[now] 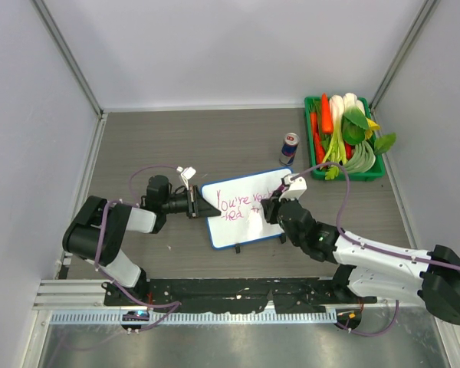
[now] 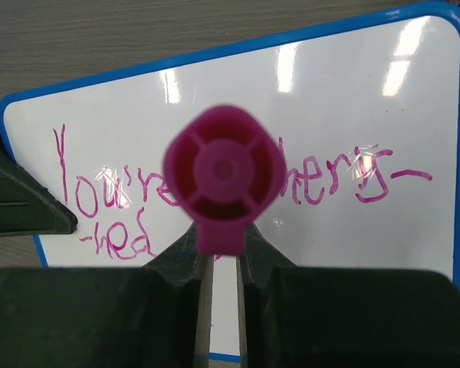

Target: Write a sentence on the whiteboard

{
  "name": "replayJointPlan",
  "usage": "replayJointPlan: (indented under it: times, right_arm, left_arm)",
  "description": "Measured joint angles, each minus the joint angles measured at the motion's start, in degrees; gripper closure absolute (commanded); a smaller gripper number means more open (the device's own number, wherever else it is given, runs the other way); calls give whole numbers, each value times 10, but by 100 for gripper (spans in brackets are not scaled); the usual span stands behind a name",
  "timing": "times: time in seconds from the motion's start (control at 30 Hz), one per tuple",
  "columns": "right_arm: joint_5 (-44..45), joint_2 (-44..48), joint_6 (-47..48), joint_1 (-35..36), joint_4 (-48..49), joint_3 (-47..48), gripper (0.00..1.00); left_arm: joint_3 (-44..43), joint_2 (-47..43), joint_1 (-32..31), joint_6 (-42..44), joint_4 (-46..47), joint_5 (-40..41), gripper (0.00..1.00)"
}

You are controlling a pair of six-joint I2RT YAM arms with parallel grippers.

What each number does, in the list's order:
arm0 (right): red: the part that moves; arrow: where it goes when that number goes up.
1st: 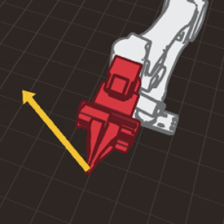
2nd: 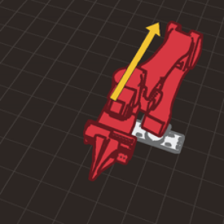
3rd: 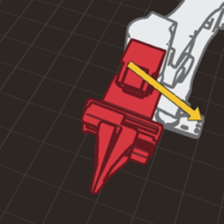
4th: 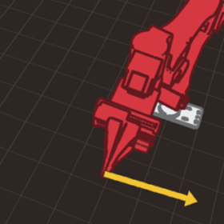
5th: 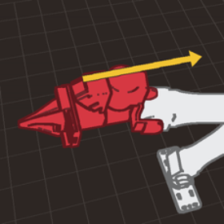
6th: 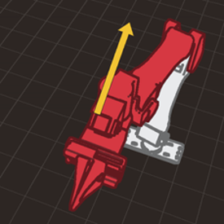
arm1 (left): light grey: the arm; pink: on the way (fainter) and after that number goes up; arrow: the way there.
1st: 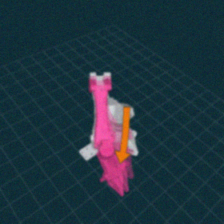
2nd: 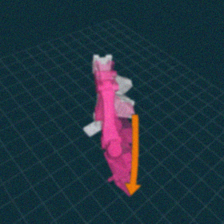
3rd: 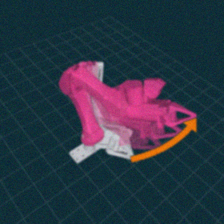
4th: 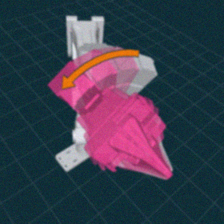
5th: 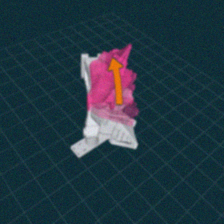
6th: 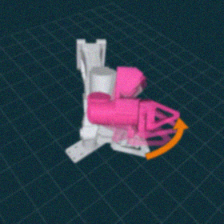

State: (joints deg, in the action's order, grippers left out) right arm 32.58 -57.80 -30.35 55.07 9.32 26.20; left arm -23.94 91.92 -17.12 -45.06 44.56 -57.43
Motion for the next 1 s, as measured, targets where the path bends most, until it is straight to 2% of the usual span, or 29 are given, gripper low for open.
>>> replayJointPlan:
  times: [0.37, 1.0]
  right_arm:
    - [29, -7, 3, 0, -4, 13, 99]
    - [24, 15, 2, 0, -26, 5, 99]
  left_arm:
    - [1, 1, 0, 0, 3, -2, 100]
    - [1, 4, 0, -3, 9, -6, 100]
